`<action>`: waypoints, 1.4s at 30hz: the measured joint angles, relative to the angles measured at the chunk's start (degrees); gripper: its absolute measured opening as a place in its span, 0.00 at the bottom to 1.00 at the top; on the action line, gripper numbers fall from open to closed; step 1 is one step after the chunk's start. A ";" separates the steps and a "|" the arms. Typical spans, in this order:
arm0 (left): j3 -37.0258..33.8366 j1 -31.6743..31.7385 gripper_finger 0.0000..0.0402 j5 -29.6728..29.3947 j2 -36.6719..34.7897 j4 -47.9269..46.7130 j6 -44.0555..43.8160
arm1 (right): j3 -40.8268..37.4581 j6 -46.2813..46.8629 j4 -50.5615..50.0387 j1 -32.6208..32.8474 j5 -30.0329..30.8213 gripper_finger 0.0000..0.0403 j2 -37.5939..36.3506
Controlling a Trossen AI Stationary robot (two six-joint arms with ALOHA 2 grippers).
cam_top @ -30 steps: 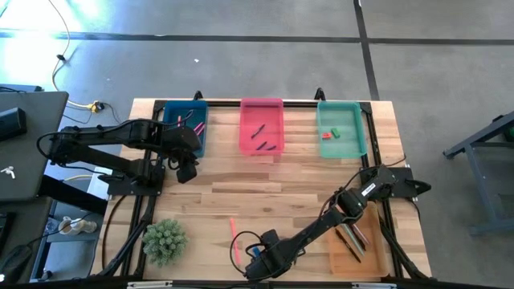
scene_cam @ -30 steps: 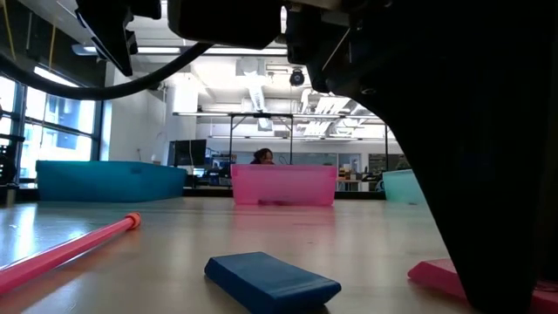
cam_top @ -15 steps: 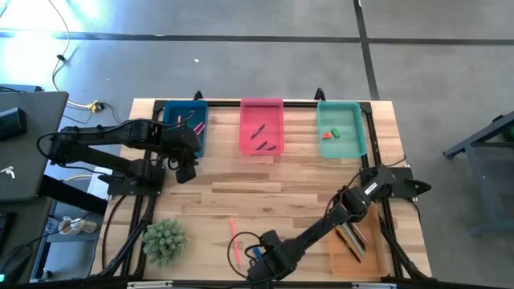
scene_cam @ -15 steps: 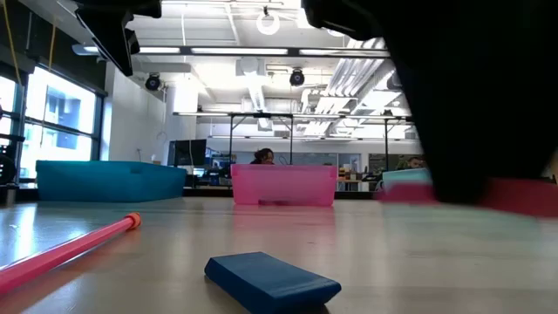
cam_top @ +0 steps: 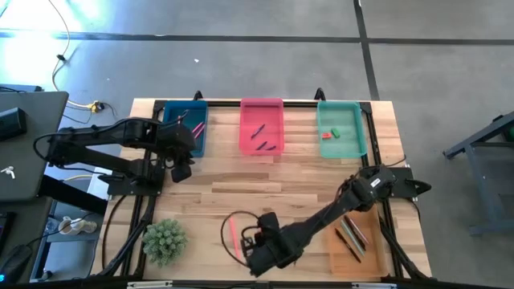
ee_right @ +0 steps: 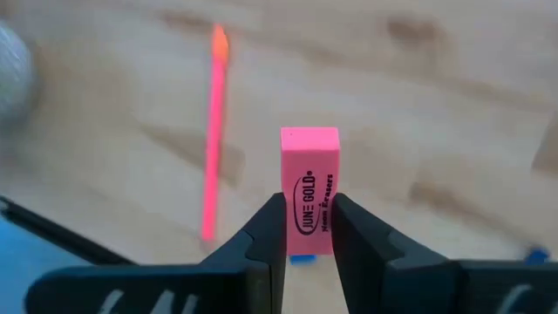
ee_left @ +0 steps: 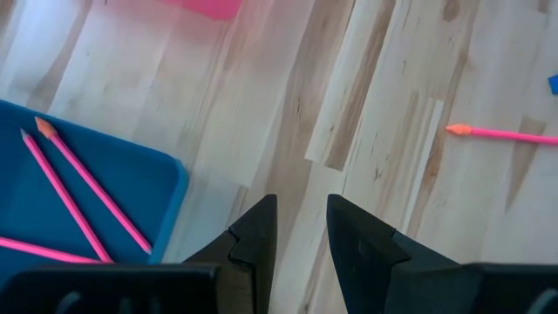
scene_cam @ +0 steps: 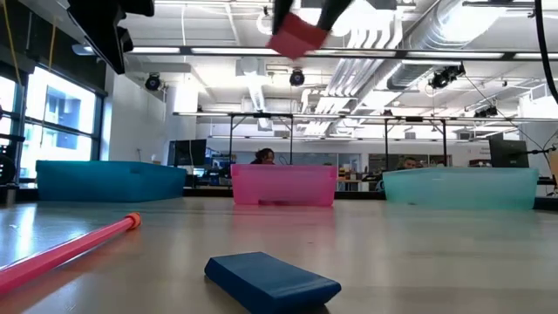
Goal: Sort crayons/erasers/pens/pencils in bins
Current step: Put the pink eraser into the green bin
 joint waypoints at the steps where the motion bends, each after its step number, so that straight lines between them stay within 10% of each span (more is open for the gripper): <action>1: 0.00 0.00 0.22 0.00 -0.44 0.00 0.32 | 0.02 -0.07 -0.25 -0.26 1.26 0.16 -0.54; 13: 0.00 0.00 0.22 0.01 -3.03 0.01 1.97 | 0.06 -4.98 -9.42 -6.27 11.48 0.16 -6.54; 42: 0.00 -0.02 0.22 0.02 -3.00 0.02 3.45 | -0.35 -32.43 -14.26 -20.97 10.73 0.16 -8.44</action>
